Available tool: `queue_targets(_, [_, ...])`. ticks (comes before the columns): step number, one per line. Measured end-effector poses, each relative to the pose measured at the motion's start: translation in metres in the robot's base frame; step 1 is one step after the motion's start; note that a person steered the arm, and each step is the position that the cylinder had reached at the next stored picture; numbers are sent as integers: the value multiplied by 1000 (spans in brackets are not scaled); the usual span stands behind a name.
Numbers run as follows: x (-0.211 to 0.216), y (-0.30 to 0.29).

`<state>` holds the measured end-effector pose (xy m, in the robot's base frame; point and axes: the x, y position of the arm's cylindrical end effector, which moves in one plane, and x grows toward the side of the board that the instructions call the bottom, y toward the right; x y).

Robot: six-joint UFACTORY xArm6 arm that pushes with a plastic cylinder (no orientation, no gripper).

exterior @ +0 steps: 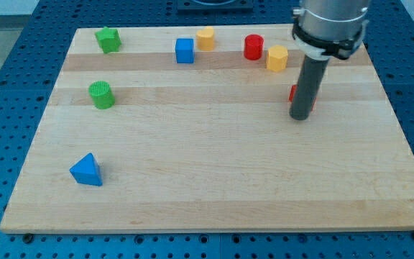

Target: Push the red star a bit up

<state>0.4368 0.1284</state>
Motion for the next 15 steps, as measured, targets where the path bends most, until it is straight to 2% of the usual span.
queue_targets(2, [-9,-11])
queue_targets(4, [-10,25])
queue_targets(7, [-49,33])
queue_targets(11, [-66,79])
queue_targets(12, [-84,74])
queue_targets(15, [-89,39])
